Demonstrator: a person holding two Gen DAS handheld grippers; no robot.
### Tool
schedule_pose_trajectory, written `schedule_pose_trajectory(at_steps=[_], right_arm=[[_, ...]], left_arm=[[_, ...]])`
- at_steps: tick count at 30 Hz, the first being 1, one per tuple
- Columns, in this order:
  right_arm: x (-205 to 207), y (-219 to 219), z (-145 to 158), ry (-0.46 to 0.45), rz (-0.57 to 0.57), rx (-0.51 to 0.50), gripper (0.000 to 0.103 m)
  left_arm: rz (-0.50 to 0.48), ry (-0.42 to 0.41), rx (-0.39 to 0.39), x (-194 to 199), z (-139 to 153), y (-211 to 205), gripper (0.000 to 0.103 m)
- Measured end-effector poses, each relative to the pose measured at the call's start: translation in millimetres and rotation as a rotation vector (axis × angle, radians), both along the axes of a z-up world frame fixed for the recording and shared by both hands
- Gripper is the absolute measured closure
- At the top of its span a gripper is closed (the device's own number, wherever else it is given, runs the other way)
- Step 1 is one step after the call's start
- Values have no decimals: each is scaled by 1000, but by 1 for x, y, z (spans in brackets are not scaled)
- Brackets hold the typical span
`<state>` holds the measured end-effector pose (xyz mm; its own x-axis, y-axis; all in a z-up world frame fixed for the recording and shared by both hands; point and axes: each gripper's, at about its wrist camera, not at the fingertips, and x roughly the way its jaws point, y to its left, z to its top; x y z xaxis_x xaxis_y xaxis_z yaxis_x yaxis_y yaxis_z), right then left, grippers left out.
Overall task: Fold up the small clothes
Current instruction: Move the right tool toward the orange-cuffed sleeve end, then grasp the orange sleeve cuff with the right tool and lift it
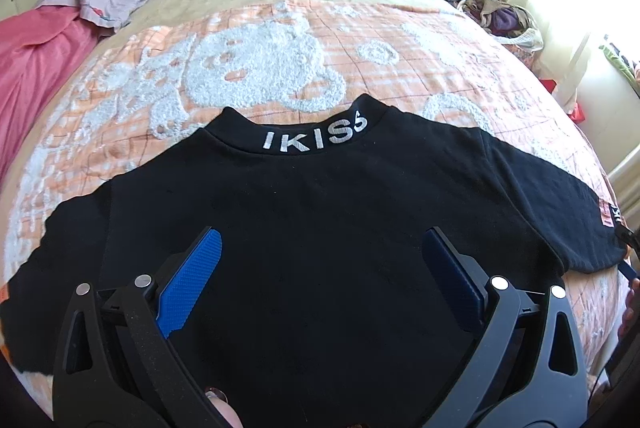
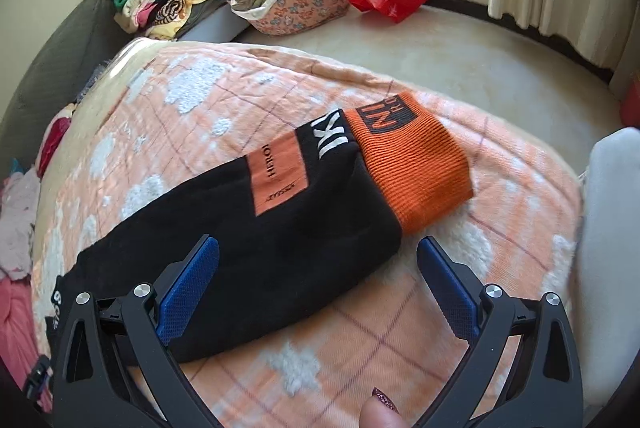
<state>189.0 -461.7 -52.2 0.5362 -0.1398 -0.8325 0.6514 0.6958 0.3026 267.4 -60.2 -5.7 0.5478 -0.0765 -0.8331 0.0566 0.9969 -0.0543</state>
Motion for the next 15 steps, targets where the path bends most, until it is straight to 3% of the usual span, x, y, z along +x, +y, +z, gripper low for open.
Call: schedule_pose_trajectory(at_steps=[6,8,9,11,12,13,14,15], right_arm=[[12,-3,-5,-63,25,-8,7],[15,-1,-4,-76,33,-16,28],[17,0,-3,-79,39,-15,34],[19,4,-2,-100,57,23,60],[21,7,0,-116,73,40,66],[24,13,4,-141,107,50,79],[26,18,9,-155,127,47,87],[28,24,15,-171,150,33,87]], left_arm=[[-13,16,-6,1,-8,5,9],[-14,15,-7,1,-8,7,9],[-19,17,-14,1,-7,7,9],[-37,16,-40,1,-5,9,9],[-43,9,-49,1,-2,10,9],[-46,6,-52,1,0,11,9],[-49,5,-55,2,1,11,9],[-49,8,-62,3,3,12,9]])
